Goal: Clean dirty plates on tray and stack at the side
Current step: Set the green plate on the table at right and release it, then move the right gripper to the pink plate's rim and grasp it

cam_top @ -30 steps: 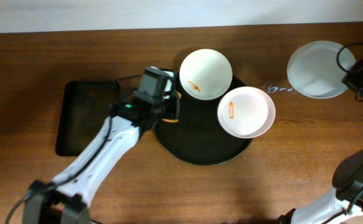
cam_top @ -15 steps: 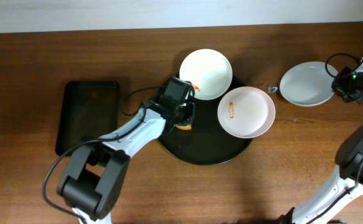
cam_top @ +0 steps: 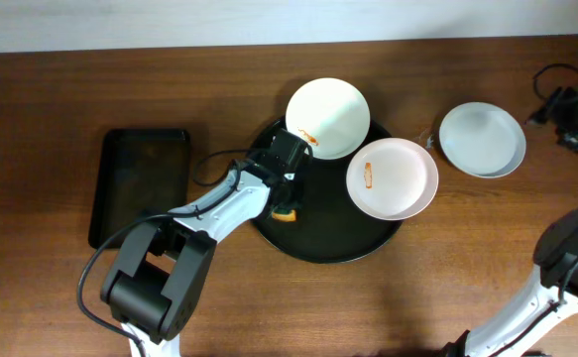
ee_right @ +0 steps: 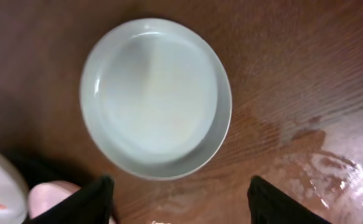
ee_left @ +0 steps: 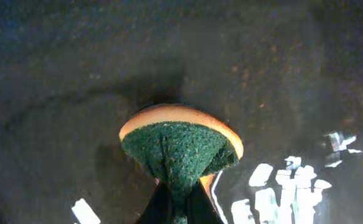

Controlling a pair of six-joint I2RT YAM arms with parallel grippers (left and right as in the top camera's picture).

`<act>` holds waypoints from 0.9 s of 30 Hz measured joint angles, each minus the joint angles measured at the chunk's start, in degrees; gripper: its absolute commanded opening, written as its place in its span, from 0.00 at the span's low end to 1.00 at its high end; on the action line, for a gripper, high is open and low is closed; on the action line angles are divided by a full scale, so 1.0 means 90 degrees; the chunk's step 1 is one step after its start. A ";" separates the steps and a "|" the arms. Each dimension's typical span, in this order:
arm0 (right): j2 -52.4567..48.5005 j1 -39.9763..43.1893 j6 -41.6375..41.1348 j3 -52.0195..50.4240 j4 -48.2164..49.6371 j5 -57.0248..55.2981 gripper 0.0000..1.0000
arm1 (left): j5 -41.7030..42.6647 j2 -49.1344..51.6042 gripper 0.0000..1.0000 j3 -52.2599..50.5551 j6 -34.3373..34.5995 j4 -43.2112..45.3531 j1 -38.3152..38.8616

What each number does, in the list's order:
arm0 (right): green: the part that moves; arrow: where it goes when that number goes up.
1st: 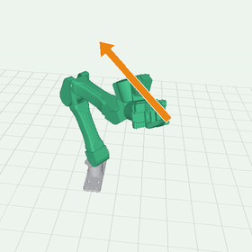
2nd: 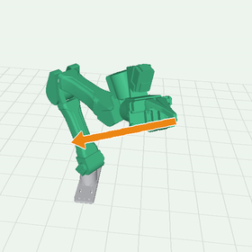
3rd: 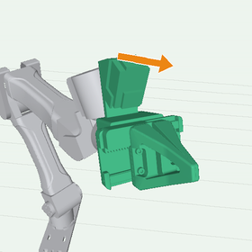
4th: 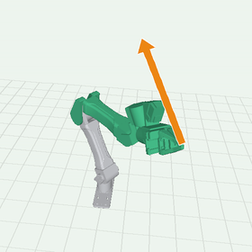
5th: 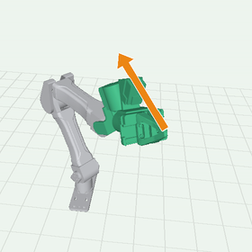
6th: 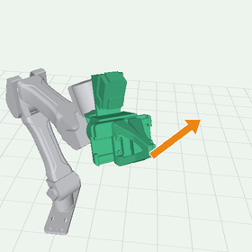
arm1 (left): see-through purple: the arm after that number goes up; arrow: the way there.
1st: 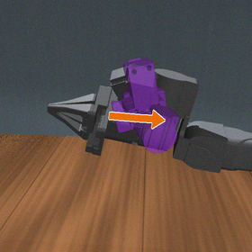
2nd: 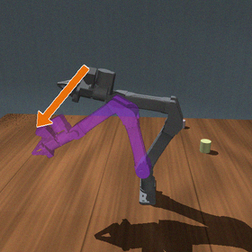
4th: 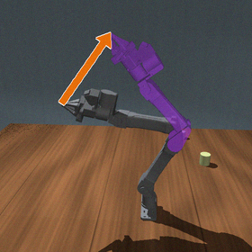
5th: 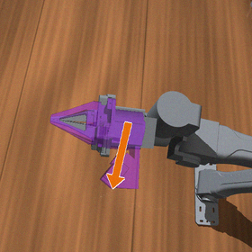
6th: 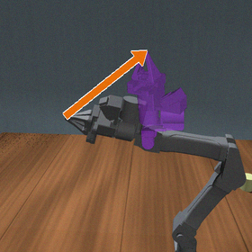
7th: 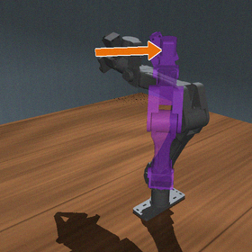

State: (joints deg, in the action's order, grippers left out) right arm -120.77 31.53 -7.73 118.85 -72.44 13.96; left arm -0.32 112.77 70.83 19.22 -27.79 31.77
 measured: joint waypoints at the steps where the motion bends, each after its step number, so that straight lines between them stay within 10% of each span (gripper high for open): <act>1: 0.0066 0.0000 0.0000 0.0151 -0.0223 0.0017 0.70 | -0.0034 -0.0005 0.00 0.0007 -0.0019 -0.0075 0.0000; 27: 0.0294 -0.0923 0.0151 0.0355 -0.2004 0.0058 0.70 | -0.0629 -0.0165 0.00 -0.0112 -0.0160 -0.0848 0.0010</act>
State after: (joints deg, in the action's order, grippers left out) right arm -118.13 23.22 -6.37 122.04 -90.48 14.48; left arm -5.98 111.28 69.82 17.78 -35.42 31.86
